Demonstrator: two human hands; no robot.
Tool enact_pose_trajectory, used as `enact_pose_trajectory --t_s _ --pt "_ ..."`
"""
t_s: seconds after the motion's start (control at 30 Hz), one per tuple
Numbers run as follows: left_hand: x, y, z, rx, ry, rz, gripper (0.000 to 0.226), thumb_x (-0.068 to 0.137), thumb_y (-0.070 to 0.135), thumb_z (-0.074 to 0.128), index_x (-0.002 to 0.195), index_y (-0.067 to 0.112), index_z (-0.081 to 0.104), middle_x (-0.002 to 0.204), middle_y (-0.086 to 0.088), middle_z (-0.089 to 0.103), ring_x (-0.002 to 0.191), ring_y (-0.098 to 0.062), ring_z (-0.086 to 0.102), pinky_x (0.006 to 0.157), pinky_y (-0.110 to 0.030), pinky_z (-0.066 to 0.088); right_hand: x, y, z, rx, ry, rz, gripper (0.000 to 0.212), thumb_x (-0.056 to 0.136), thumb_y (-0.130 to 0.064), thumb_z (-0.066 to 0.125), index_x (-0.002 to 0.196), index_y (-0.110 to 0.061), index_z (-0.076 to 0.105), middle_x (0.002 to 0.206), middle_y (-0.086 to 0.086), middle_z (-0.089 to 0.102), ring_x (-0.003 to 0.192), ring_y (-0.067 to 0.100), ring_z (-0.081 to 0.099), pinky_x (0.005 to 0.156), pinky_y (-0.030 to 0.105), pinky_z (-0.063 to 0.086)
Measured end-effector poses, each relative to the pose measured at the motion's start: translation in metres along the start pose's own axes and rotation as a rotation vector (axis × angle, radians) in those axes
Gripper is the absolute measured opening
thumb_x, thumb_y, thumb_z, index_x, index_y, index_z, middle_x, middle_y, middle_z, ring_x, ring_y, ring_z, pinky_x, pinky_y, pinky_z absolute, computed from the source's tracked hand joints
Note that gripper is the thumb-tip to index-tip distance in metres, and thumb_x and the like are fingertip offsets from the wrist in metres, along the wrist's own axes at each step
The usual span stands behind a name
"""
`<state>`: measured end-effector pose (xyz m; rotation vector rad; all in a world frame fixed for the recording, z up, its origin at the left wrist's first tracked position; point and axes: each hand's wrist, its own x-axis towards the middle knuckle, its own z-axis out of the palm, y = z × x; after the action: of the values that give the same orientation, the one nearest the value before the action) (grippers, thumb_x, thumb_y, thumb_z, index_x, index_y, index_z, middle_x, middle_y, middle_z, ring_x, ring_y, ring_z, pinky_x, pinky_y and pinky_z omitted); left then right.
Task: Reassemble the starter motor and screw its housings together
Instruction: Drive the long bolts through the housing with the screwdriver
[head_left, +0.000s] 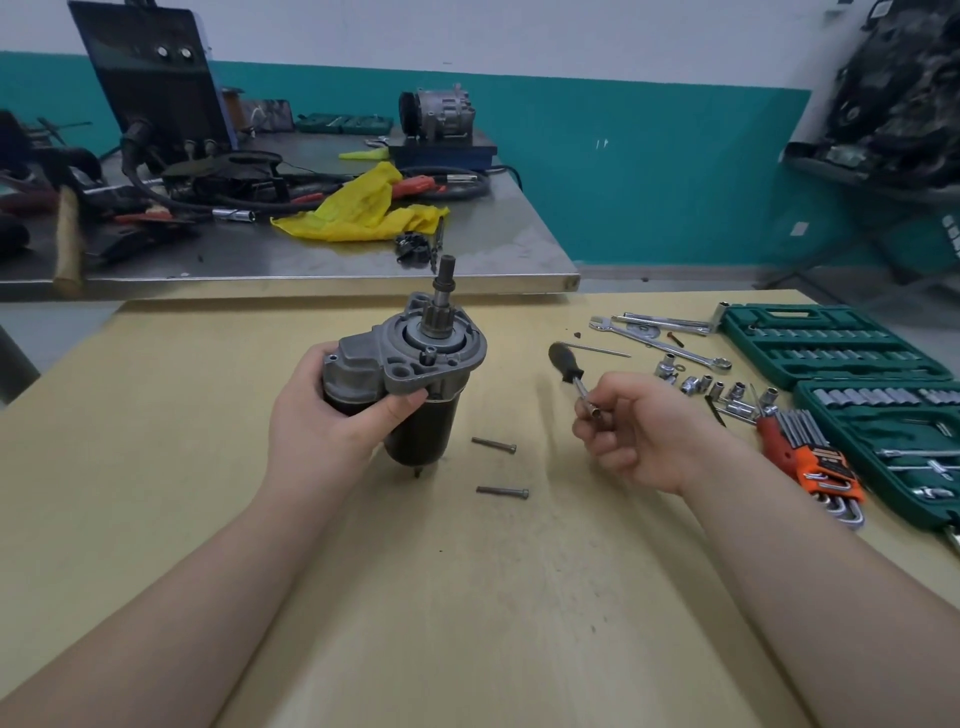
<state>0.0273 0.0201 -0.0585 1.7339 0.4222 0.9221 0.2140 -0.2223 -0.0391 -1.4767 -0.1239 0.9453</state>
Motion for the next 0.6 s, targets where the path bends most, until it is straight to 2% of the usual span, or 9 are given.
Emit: enact_pose_trajectory --t_s 0.07,0.13,0.2,0.27,0.3,0.37,0.4,0.5,0.6 --pt "-0.001 0.001 0.001 -0.003 -0.008 0.003 0.06 0.06 0.06 0.091 0.113 0.042 0.067 0.112 0.021 0.078 0.101 0.002 0.074 0.081 -0.027 0.058 -0.002 -0.005 0.009 -0.041 0.034 -0.095 0.007 0.081 -0.009 0.06 0.078 -0.01 0.066 0.077 0.012 0.069 0.054 0.014 0.048 0.04 0.021 0.03" --pt "-0.001 0.002 0.001 -0.019 -0.012 0.008 0.06 0.059 0.06 0.091 0.112 0.043 0.068 0.111 0.021 0.078 0.1 0.003 0.074 0.077 -0.019 0.059 -0.004 -0.016 0.019 -0.129 0.109 -0.239 0.02 0.089 -0.005 0.059 0.075 -0.009 0.073 0.08 0.014 0.074 0.059 0.015 0.052 0.045 0.023 0.029" --pt "-0.001 0.003 0.001 -0.042 -0.014 0.019 0.057 0.059 0.058 0.092 0.109 0.045 0.068 0.11 0.021 0.078 0.099 0.004 0.074 0.074 -0.012 0.057 -0.009 -0.033 0.03 -0.22 0.182 -0.415 0.02 0.085 0.0 0.065 0.07 -0.007 0.076 0.078 0.019 0.072 0.059 0.016 0.049 0.044 0.022 0.028" --pt "-0.001 0.003 0.001 -0.057 -0.015 0.039 0.056 0.06 0.056 0.093 0.109 0.049 0.067 0.11 0.021 0.078 0.1 0.003 0.074 0.076 -0.009 0.056 -0.017 -0.052 0.038 -0.278 0.236 -0.533 0.01 0.074 -0.002 0.068 0.078 -0.005 0.077 0.076 0.019 0.071 0.056 0.015 0.048 0.043 0.021 0.031" --pt "-0.002 0.002 0.001 -0.062 -0.011 0.052 0.056 0.06 0.056 0.093 0.109 0.05 0.066 0.111 0.021 0.078 0.1 0.003 0.074 0.076 -0.01 0.056 -0.021 -0.061 0.042 -0.291 0.244 -0.574 0.02 0.069 -0.003 0.067 0.086 -0.007 0.077 0.076 0.018 0.072 0.055 0.015 0.05 0.043 0.021 0.034" --pt "-0.001 -0.001 0.001 -0.065 0.007 0.07 0.062 0.059 0.054 0.094 0.113 0.053 0.063 0.113 0.021 0.077 0.102 0.0 0.074 0.077 -0.015 0.059 -0.029 -0.075 0.052 -0.321 0.231 -0.631 0.04 0.063 -0.006 0.066 0.1 -0.016 0.076 0.08 0.016 0.077 0.055 0.014 0.054 0.045 0.022 0.04" --pt "0.0 -0.002 0.001 -0.06 0.015 0.074 0.069 0.058 0.054 0.094 0.118 0.056 0.06 0.113 0.022 0.076 0.103 -0.001 0.075 0.078 -0.018 0.06 -0.033 -0.081 0.057 -0.335 0.214 -0.662 0.041 0.065 -0.006 0.067 0.104 -0.018 0.074 0.082 0.015 0.078 0.055 0.014 0.055 0.046 0.024 0.042" --pt "0.001 -0.008 -0.003 0.011 0.024 0.129 0.094 0.062 0.055 0.092 0.141 0.066 0.043 0.115 0.026 0.071 0.106 0.0 0.073 0.086 -0.021 0.057 -0.04 -0.091 0.075 -0.29 0.139 -0.756 0.024 0.086 0.005 0.066 0.104 -0.01 0.073 0.082 0.018 0.073 0.058 0.016 0.055 0.049 0.029 0.041" --pt "0.001 -0.01 -0.004 0.055 0.001 0.238 0.086 0.072 0.055 0.088 0.144 0.064 0.043 0.122 0.026 0.067 0.113 -0.002 0.07 0.088 -0.012 0.055 -0.043 -0.086 0.092 -0.334 0.039 -0.804 0.018 0.094 0.007 0.065 0.103 -0.006 0.072 0.083 0.023 0.072 0.058 0.016 0.057 0.048 0.03 0.045"
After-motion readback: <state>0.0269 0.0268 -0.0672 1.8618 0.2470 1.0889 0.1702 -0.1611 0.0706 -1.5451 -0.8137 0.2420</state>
